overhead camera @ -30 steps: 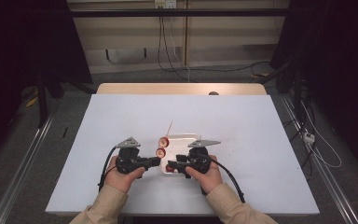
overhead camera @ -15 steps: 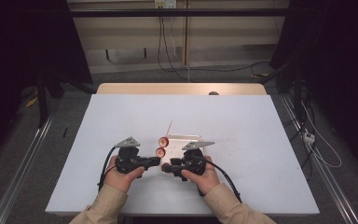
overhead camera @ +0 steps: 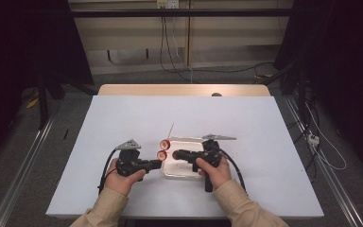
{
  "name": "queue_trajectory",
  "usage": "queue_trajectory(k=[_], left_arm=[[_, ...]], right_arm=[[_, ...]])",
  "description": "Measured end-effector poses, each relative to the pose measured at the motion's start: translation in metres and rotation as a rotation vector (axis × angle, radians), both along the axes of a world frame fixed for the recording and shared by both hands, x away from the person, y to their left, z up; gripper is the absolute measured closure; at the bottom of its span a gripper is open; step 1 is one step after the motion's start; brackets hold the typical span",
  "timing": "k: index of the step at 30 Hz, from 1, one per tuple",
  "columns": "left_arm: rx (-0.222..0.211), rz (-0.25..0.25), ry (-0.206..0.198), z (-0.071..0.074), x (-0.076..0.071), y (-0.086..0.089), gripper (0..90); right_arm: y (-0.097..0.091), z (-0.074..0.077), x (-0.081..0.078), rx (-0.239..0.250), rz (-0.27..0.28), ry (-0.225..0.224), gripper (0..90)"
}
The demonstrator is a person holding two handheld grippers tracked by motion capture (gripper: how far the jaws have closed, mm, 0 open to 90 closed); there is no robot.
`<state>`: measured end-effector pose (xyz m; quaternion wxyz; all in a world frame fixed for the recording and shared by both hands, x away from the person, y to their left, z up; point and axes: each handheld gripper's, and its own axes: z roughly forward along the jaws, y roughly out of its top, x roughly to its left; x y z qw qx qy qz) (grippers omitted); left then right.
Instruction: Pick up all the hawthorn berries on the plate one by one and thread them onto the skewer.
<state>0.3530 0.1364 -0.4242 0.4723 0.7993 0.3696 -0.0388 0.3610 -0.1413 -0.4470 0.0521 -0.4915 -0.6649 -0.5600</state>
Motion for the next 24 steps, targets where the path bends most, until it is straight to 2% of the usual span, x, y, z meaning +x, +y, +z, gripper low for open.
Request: queue_trajectory(k=[2, 4, 9, 16, 19, 21, 24], left_arm=[[0.009, -0.022, 0.011, -0.001, -0.001, -0.002, 89.7], [0.021, -0.052, 0.026, -0.002, -0.002, -0.006, 89.7], [0.059, -0.116, 0.044, -0.006, -0.007, -0.019, 89.7], [0.099, -0.157, 0.061, -0.012, -0.012, -0.029, 89.7], [0.114, -0.171, 0.066, -0.014, -0.014, -0.034, 89.6], [0.101, -0.169, 0.066, -0.015, -0.013, -0.035, 89.6], [0.105, -0.168, 0.066, -0.014, -0.013, -0.035, 89.7]], right_arm=[[-0.016, 0.004, 0.004, 0.061, -0.045, 0.025, 73.4], [-0.027, 0.009, 0.005, 0.091, -0.082, 0.03, 73.4], [-0.038, 0.017, 0.005, 0.105, -0.131, 0.011, 73.4], [-0.047, 0.031, 0.006, 0.135, -0.196, -0.032, 73.4], [-0.047, 0.035, 0.006, 0.137, -0.198, -0.048, 73.5], [-0.047, 0.038, 0.006, 0.133, -0.197, -0.047, 73.5], [-0.044, 0.038, 0.005, 0.141, -0.186, -0.053, 73.4]])
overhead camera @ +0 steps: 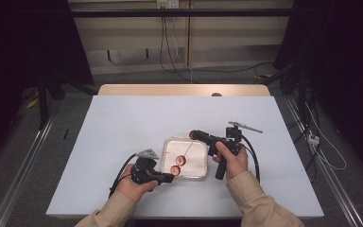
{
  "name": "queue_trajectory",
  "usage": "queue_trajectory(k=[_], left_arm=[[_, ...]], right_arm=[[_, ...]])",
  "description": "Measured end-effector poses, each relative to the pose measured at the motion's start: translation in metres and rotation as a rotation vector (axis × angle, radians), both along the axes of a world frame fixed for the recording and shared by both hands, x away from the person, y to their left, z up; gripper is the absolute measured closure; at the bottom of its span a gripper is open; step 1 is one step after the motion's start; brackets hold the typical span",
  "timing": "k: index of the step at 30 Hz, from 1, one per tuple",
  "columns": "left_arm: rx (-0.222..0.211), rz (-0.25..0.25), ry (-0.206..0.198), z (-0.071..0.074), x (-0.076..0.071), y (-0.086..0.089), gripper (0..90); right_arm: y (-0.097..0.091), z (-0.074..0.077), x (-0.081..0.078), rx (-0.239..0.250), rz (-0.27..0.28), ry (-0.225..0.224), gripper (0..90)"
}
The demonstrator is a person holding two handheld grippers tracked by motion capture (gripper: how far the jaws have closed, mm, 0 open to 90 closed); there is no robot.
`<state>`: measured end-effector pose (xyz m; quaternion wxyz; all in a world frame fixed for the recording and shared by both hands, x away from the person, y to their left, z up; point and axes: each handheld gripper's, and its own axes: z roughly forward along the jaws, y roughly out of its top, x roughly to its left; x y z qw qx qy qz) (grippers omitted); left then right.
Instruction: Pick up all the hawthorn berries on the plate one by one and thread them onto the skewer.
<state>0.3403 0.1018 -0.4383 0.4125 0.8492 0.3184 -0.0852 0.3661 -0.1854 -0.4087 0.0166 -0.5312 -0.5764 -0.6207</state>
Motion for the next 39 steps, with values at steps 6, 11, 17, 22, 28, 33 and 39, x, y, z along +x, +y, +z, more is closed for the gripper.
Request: queue_trajectory(k=[6, 11, 17, 22, 28, 33, 39], left_arm=[[-0.028, 0.028, -0.014, 0.001, 0.0, 0.002, 89.7], [-0.046, 0.038, -0.026, 0.001, 0.0, 0.002, 89.7], [-0.085, 0.068, -0.037, 0.003, 0.0, 0.003, 89.8], [-0.085, 0.094, -0.047, 0.002, -0.001, 0.001, 89.9], [-0.086, 0.105, -0.067, 0.004, -0.001, -0.002, 90.0], [-0.074, 0.121, -0.077, 0.004, -0.001, -0.003, 90.0], [-0.088, 0.128, -0.069, 0.005, 0.001, -0.003, 90.0]], right_arm=[[0.002, 0.0, -0.001, 0.01, 0.01, 0.002, 73.5], [0.003, -0.001, -0.001, 0.023, 0.005, 0.001, 73.4], [0.005, -0.002, -0.003, 0.045, -0.009, 0.0, 73.5], [0.01, -0.007, -0.006, 0.052, -0.013, -0.002, 73.7], [0.012, -0.007, -0.009, 0.049, -0.024, -0.011, 73.9], [0.015, -0.008, -0.011, 0.04, -0.019, -0.019, 73.8], [0.022, -0.01, -0.014, 0.035, 0.011, -0.008, 73.3]])
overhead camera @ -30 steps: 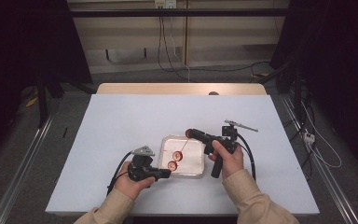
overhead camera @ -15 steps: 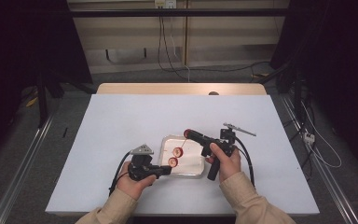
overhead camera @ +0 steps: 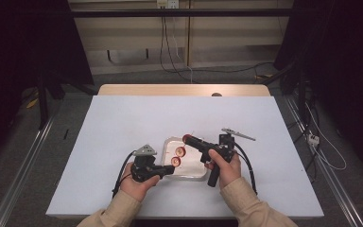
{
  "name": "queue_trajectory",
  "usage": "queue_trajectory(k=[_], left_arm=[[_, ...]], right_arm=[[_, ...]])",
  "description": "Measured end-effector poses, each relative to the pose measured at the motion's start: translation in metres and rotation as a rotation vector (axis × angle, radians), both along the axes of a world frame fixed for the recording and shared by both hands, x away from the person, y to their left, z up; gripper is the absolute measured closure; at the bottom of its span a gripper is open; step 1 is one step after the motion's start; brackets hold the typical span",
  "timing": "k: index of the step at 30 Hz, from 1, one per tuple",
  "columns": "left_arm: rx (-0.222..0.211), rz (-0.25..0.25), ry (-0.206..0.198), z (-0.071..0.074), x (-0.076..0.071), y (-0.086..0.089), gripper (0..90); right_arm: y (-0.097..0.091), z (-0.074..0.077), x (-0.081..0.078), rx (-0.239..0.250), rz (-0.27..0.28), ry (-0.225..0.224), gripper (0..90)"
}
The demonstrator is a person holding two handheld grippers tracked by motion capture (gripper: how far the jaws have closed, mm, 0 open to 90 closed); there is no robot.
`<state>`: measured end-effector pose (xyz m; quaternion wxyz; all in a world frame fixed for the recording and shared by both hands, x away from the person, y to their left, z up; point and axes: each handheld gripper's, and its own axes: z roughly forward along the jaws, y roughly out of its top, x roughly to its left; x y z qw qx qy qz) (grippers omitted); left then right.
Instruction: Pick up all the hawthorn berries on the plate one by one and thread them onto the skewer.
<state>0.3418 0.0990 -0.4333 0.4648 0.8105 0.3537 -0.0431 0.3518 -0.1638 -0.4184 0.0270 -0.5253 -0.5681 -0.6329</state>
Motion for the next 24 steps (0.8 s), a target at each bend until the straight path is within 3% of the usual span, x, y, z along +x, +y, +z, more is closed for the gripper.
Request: queue_trajectory(k=[10, 18, 20, 22, 24], left_arm=[[0.024, -0.001, -0.004, -0.0025, 0.0003, -0.0008, 90.0], [0.011, -0.018, -0.002, -0.0009, -0.0007, -0.0015, 89.9], [0.015, -0.017, 0.0, -0.0008, -0.0011, -0.0012, 89.9], [0.02, -0.017, -0.001, -0.0008, -0.001, 0.0, 89.9], [0.029, -0.021, 0.003, -0.0021, -0.0009, 0.0007, 89.9]], right_arm=[[0.001, -0.0016, -0.001, -0.021, 0.013, -0.001, 73.4], [-0.0022, -0.0023, -0.0006, -0.033, 0.012, -0.022, 72.5], [-0.0011, -0.0034, 0.0001, -0.064, 0.013, -0.028, 68.9], [-0.0002, -0.0045, 0.0008, -0.074, 0.005, -0.019, 59.7], [-0.0016, -0.0046, 0.0021, -0.068, -0.008, -0.018, 56.5]])
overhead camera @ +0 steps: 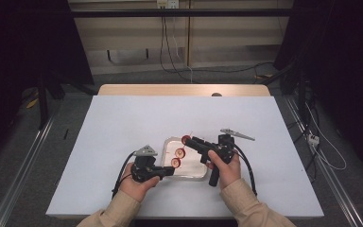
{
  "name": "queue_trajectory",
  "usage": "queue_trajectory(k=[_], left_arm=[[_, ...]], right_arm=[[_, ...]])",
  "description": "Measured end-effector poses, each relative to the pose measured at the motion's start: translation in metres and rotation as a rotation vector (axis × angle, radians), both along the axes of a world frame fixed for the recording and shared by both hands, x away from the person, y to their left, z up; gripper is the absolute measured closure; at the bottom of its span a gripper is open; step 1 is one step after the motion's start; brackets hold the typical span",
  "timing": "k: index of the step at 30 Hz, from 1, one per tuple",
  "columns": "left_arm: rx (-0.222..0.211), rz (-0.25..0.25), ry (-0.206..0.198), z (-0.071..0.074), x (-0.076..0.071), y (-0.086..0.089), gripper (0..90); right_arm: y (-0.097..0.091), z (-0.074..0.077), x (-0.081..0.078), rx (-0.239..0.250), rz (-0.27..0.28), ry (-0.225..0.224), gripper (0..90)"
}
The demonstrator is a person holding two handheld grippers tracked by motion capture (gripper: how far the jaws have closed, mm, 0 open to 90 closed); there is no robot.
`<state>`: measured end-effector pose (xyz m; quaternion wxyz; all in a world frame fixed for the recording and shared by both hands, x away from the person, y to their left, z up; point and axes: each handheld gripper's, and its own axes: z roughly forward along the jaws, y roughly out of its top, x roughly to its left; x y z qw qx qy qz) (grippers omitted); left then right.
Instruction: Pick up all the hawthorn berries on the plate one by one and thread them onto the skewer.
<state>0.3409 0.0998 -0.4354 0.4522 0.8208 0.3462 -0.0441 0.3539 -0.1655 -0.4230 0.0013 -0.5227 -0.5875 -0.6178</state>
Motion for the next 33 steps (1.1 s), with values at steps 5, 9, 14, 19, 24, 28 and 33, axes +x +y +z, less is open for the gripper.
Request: queue_trajectory(k=[5, 9, 14, 19, 24, 28, 33], left_arm=[[0.016, -0.018, 0.007, -0.0022, -0.0004, -0.0033, 89.9], [0.023, -0.032, -0.006, -0.0001, -0.0032, -0.0075, 89.8], [0.034, -0.008, -0.023, 0.0014, -0.0035, -0.0069, 90.0], [0.031, -0.017, -0.012, 0.0017, -0.0035, -0.0077, 90.0], [0.033, -0.013, -0.008, 0.0008, -0.0029, -0.0077, 90.0], [0.032, -0.013, -0.012, 0.0017, -0.0029, -0.0072, 90.0], [0.033, -0.019, -0.009, 0.0013, -0.003, -0.0077, 90.0]], right_arm=[[-0.002, 0.0033, 0.0021, 0.0, -0.006, -0.002, 57.1], [-0.0003, 0.0039, 0.0049, -0.01, -0.011, 0.006, 68.2], [0.0024, 0.0022, 0.004, 0.032, -0.003, 0.028, 72.6], [0.0049, 0.0045, 0.0027, 0.023, 0.007, 0.008, 73.2], [0.005, 0.0035, 0.0014, 0.007, 0.015, 0.004, 73.3], [0.0032, 0.0018, 0.0021, 0.021, 0.014, 0.013, 73.3], [0.0034, 0.0009, 0.0015, 0.024, 0.018, 0.016, 73.3]])
